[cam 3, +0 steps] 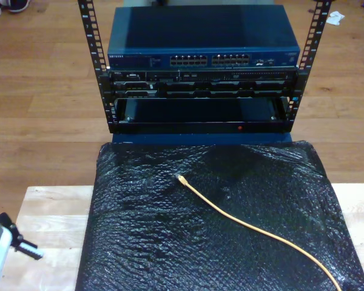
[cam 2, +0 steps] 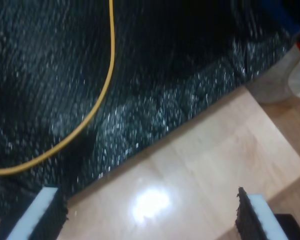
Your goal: Grab the cable and plug it in
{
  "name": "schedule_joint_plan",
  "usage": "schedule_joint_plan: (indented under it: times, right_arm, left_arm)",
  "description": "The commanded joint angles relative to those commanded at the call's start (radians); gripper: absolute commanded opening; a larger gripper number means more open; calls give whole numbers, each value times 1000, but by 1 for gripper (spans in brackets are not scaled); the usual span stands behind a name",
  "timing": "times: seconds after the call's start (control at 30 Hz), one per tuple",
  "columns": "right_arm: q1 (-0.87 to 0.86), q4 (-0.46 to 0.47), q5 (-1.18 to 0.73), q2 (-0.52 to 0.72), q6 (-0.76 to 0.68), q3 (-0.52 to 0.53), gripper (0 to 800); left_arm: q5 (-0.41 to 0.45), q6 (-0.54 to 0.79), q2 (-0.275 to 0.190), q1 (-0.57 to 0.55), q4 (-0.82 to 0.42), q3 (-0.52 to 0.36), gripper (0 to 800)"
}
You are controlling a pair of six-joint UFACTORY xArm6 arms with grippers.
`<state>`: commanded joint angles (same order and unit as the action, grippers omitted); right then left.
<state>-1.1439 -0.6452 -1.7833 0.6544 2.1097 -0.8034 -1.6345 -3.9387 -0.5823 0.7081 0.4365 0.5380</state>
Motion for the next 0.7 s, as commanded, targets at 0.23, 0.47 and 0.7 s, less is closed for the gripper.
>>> schedule_joint_plan:
  times: [0.23,0.47,0.7]
  right_arm:
    - [74,-5,2,12,-98,0,800]
    - [138,-6,5,77,-166,3,799]
    - [230,-74,25,94,-258,5,798]
  left_arm:
    - [23,-60,-2,-38,3,3,800]
    - [23,-66,-2,-63,37,3,800]
    - [40,-158,-2,-121,44,3,800]
